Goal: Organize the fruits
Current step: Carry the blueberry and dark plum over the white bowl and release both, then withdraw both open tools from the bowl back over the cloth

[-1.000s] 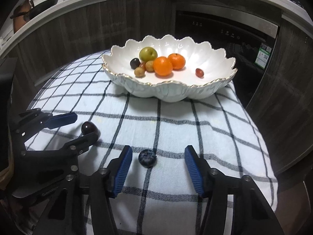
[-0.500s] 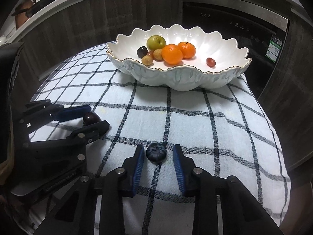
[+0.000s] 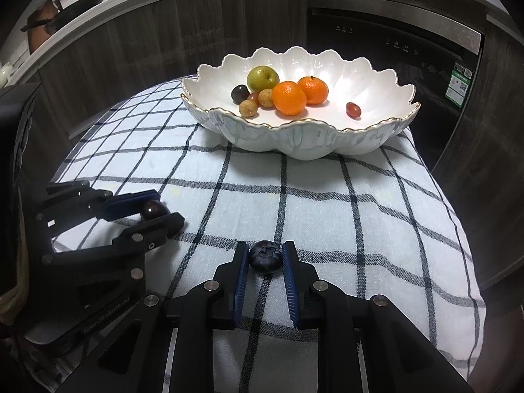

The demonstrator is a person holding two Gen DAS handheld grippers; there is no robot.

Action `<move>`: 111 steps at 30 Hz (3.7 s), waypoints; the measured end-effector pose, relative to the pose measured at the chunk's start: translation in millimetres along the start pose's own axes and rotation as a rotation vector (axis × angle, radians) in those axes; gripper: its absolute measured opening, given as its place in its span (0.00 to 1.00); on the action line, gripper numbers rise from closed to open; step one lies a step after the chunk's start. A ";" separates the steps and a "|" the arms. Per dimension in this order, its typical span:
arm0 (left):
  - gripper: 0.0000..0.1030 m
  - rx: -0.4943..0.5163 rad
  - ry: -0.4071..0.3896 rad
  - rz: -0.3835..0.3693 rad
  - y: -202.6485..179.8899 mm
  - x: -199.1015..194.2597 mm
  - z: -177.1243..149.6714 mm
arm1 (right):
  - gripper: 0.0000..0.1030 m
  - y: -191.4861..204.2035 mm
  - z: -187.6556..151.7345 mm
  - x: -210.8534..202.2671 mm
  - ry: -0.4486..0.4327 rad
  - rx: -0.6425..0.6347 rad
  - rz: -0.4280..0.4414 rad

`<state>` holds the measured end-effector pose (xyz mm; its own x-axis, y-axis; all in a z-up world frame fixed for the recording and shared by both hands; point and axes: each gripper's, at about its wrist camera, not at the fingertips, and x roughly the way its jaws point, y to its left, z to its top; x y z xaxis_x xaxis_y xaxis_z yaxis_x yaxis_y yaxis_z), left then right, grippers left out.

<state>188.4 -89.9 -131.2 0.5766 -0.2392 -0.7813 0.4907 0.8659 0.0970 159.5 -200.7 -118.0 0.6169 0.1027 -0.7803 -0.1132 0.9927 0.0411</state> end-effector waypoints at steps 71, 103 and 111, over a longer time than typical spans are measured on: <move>0.28 -0.123 -0.086 0.038 20.2 -13.3 124.7 | 0.22 -55.8 112.0 -29.4 -0.154 0.074 -0.102; 0.79 -0.178 -0.061 0.115 40.7 -3.8 120.9 | 0.79 -64.0 117.3 -14.1 -0.148 0.125 -0.166; 0.88 -0.203 -0.067 0.127 46.1 -12.2 118.6 | 0.80 -63.9 116.6 -18.8 -0.152 0.130 -0.165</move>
<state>281.5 -99.1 -44.1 0.6708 -0.1456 -0.7272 0.2742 0.9598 0.0608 245.9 -258.7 -33.2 0.7296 -0.0629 -0.6810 0.0939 0.9955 0.0087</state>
